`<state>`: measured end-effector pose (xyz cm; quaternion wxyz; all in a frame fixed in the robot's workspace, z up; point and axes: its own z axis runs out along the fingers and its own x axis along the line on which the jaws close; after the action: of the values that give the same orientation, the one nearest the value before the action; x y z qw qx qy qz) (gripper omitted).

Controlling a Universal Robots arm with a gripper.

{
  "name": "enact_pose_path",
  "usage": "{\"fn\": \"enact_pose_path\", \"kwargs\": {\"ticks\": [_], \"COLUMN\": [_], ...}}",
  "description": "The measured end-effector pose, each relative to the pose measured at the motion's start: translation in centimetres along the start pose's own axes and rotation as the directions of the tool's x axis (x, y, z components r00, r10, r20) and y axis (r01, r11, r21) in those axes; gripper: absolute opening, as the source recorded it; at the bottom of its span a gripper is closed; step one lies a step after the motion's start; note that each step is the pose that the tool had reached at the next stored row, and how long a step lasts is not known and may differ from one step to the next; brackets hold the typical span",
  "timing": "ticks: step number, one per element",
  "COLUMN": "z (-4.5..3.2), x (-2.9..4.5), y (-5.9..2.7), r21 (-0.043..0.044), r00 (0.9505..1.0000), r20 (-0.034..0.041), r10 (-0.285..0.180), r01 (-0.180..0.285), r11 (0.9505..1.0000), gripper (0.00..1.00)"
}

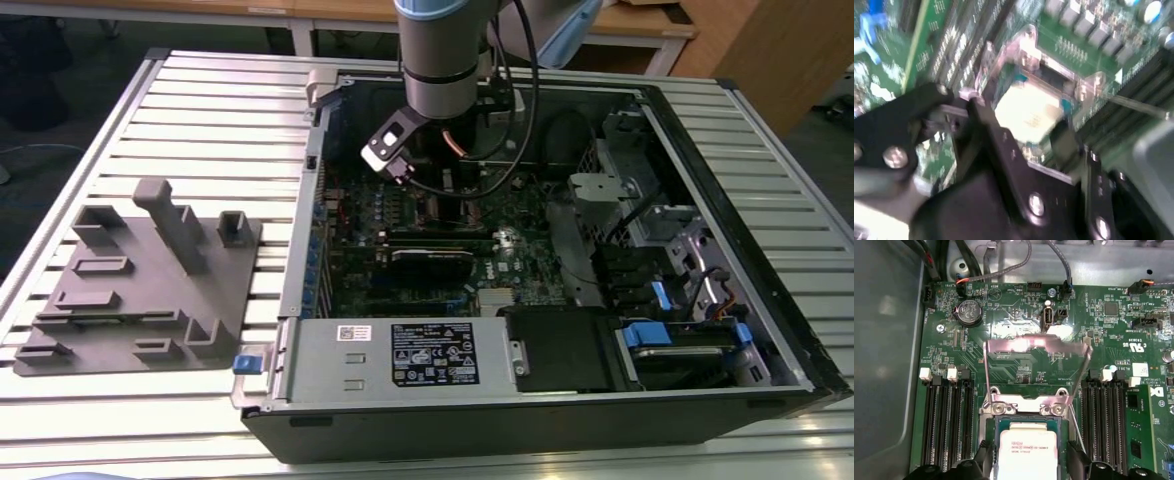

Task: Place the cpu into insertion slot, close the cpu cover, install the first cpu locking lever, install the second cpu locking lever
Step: 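Place the cpu into insertion slot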

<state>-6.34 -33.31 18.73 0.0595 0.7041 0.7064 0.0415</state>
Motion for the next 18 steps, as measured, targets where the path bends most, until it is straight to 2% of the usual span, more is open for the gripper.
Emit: {"fn": "enact_pose_path", "kwargs": {"ticks": [8,18], "z": [-0.08,-1.75], "x": [0.00,-0.05], "y": [0.01,0.25], "r21": [0.0003,0.0138], "r00": [1.0000,1.0000], "r20": [0.0001,0.0001], "r10": [0.000,0.000], "r01": [0.000,0.000], "r11": [1.0000,0.9999], "gripper": [0.70,0.70]}}
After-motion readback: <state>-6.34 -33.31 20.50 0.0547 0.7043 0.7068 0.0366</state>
